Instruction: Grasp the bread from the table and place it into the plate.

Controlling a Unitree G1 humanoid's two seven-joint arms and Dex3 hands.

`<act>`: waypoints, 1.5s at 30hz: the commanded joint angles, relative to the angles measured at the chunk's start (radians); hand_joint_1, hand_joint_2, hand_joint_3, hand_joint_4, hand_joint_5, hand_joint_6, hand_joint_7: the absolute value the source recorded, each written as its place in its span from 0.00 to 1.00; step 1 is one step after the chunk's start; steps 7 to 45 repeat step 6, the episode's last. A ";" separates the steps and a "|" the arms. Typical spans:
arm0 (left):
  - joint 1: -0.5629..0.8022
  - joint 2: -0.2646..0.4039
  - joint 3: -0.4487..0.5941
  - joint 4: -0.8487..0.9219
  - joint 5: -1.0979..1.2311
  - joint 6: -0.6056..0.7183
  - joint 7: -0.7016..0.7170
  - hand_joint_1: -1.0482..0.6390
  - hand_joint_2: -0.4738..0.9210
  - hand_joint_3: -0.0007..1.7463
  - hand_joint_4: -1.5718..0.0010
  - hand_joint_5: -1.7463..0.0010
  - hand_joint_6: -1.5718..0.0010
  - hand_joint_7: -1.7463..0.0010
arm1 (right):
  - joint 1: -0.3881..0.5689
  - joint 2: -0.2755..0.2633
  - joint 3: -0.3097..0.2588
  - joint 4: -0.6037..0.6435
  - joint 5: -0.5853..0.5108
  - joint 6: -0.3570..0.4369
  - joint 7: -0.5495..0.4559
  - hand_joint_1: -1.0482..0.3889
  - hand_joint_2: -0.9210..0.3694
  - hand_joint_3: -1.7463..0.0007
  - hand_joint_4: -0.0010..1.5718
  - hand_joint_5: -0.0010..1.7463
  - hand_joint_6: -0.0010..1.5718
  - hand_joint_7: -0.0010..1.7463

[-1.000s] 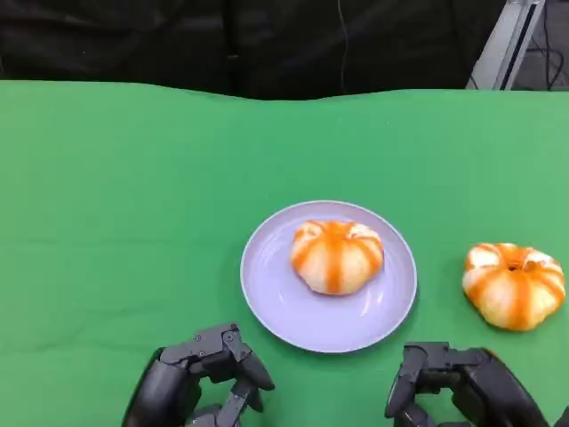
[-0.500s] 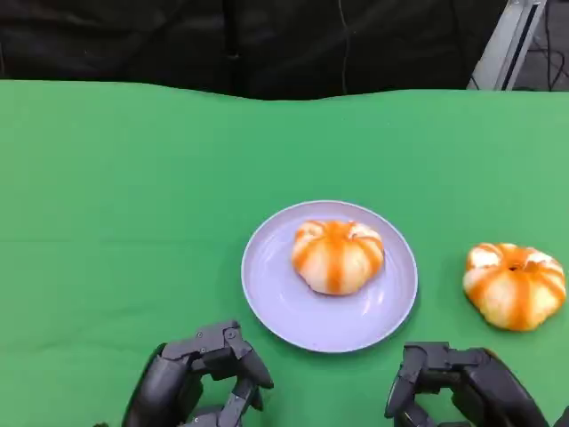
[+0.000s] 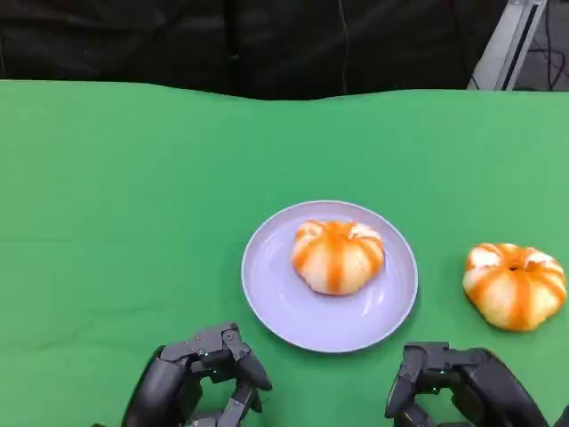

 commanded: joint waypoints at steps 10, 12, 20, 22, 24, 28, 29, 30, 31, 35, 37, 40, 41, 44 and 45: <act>-0.001 0.014 0.003 -0.002 -0.013 -0.004 -0.007 0.56 0.74 0.64 0.49 0.07 0.47 0.26 | -0.003 -0.013 -0.014 -0.002 0.013 -0.003 -0.001 0.65 0.26 0.42 0.54 0.84 0.55 0.69; -0.001 0.014 0.003 -0.002 -0.013 -0.004 -0.007 0.56 0.74 0.64 0.49 0.07 0.47 0.26 | -0.003 -0.013 -0.014 -0.002 0.013 -0.003 -0.001 0.65 0.26 0.42 0.54 0.84 0.55 0.69; -0.001 0.014 0.003 -0.002 -0.013 -0.004 -0.007 0.56 0.74 0.64 0.49 0.07 0.47 0.26 | -0.003 -0.013 -0.014 -0.002 0.013 -0.003 -0.001 0.65 0.26 0.42 0.54 0.84 0.55 0.69; -0.001 0.014 0.003 -0.002 -0.013 -0.004 -0.007 0.56 0.74 0.64 0.49 0.07 0.47 0.26 | -0.003 -0.013 -0.014 -0.002 0.013 -0.003 -0.001 0.65 0.26 0.42 0.54 0.84 0.55 0.69; -0.001 0.014 0.003 -0.002 -0.013 -0.004 -0.007 0.56 0.74 0.64 0.49 0.07 0.47 0.26 | -0.003 -0.013 -0.014 -0.002 0.013 -0.003 -0.001 0.65 0.26 0.42 0.54 0.84 0.55 0.69; -0.001 0.014 0.003 -0.002 -0.013 -0.004 -0.007 0.56 0.74 0.64 0.49 0.07 0.47 0.26 | -0.003 -0.013 -0.014 -0.002 0.013 -0.003 -0.001 0.65 0.26 0.42 0.54 0.84 0.55 0.69; -0.001 0.014 0.003 -0.002 -0.013 -0.004 -0.007 0.56 0.74 0.64 0.49 0.07 0.47 0.26 | -0.003 -0.013 -0.014 -0.002 0.013 -0.003 -0.001 0.65 0.26 0.42 0.54 0.84 0.55 0.69; -0.001 0.014 0.003 -0.002 -0.013 -0.004 -0.007 0.56 0.74 0.64 0.49 0.07 0.47 0.26 | -0.003 -0.013 -0.014 -0.002 0.013 -0.003 -0.001 0.65 0.26 0.42 0.54 0.84 0.55 0.69; -0.001 0.014 0.003 -0.002 -0.013 -0.004 -0.007 0.56 0.74 0.64 0.49 0.07 0.47 0.26 | -0.003 -0.013 -0.014 -0.002 0.013 -0.003 -0.001 0.65 0.26 0.42 0.54 0.84 0.55 0.69; -0.001 0.014 0.003 -0.002 -0.013 -0.004 -0.007 0.56 0.74 0.64 0.49 0.07 0.47 0.26 | -0.003 -0.013 -0.014 -0.002 0.013 -0.003 -0.001 0.65 0.26 0.42 0.54 0.84 0.55 0.69; -0.001 0.014 0.003 -0.002 -0.013 -0.004 -0.007 0.56 0.74 0.64 0.49 0.07 0.47 0.26 | -0.003 -0.013 -0.014 -0.002 0.013 -0.003 -0.001 0.65 0.26 0.42 0.54 0.84 0.55 0.69; -0.001 0.014 0.003 -0.002 -0.013 -0.004 -0.007 0.56 0.74 0.64 0.49 0.07 0.47 0.26 | -0.003 -0.013 -0.014 -0.002 0.013 -0.003 -0.001 0.65 0.26 0.42 0.54 0.84 0.55 0.69; -0.001 0.014 0.003 -0.002 -0.013 -0.004 -0.007 0.56 0.74 0.64 0.49 0.07 0.47 0.26 | -0.003 -0.013 -0.014 -0.002 0.013 -0.003 -0.001 0.65 0.26 0.42 0.54 0.84 0.55 0.69; -0.001 0.014 0.003 -0.002 -0.013 -0.004 -0.007 0.56 0.74 0.64 0.49 0.07 0.47 0.26 | -0.003 -0.013 -0.014 -0.002 0.013 -0.003 -0.001 0.65 0.26 0.42 0.54 0.84 0.55 0.69; -0.001 0.014 0.003 -0.002 -0.013 -0.004 -0.007 0.56 0.74 0.64 0.49 0.07 0.47 0.26 | -0.003 -0.013 -0.014 -0.002 0.013 -0.003 -0.001 0.65 0.26 0.42 0.54 0.84 0.55 0.69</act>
